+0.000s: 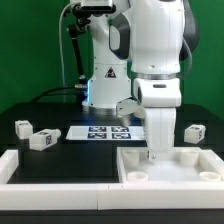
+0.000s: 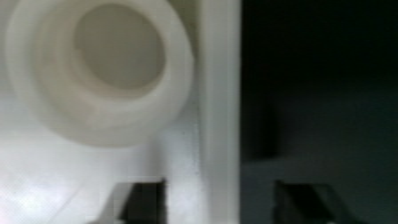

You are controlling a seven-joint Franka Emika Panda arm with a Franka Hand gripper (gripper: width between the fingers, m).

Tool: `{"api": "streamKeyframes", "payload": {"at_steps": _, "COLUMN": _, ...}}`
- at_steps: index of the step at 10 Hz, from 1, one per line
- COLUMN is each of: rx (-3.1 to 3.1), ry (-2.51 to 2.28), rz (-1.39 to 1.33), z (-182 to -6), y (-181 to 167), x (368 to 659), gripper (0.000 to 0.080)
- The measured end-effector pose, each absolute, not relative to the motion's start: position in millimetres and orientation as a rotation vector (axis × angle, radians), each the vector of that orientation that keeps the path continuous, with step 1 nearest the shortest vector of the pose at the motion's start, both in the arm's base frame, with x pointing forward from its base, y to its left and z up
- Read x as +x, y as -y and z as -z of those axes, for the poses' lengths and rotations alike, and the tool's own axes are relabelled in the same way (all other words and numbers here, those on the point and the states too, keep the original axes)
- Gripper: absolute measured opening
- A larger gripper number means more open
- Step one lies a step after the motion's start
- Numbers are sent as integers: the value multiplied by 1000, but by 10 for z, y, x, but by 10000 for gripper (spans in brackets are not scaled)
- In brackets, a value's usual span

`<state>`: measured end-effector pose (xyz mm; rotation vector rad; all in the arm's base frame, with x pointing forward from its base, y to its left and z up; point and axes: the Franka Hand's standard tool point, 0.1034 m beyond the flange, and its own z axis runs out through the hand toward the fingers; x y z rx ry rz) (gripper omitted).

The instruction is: Assemble square table

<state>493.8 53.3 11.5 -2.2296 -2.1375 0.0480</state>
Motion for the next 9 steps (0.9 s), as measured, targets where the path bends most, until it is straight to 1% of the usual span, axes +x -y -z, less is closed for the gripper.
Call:
{"api": "streamKeyframes", "payload": {"at_steps": 1, "rx": -2230, "ry": 2137, "rz": -48, "z": -114, "y": -532, "x": 4937, "gripper": 468}}
{"api": "streamKeyframes", "payload": {"at_steps": 2, "rx": -2229, "ry": 2137, "rz": -48, "z": -113, "y": -533, "x": 4937, "gripper": 468}}
{"api": "streamKeyframes", "payload": {"at_steps": 3, "rx": -2229, "ry": 2137, "rz": -48, "z": -113, "y": -532, "x": 4937, "gripper": 607}}
{"api": "streamKeyframes", "payload": {"at_steps": 4, "rx": -2229, "ry": 2137, "rz": -49, "z": -112, "y": -532, "x": 4936, "gripper": 607}}
{"api": "streamKeyframes", "payload": {"at_steps": 5, "rx": -2229, "ry": 2137, "rz": -49, "z": -111, "y": -533, "x": 4936, "gripper": 641}}
{"api": "streamKeyframes", "payload": {"at_steps": 9, "rx": -2229, "ry": 2137, "rz": -49, "z": -110, "y": -533, "x": 4935, "gripper": 649}}
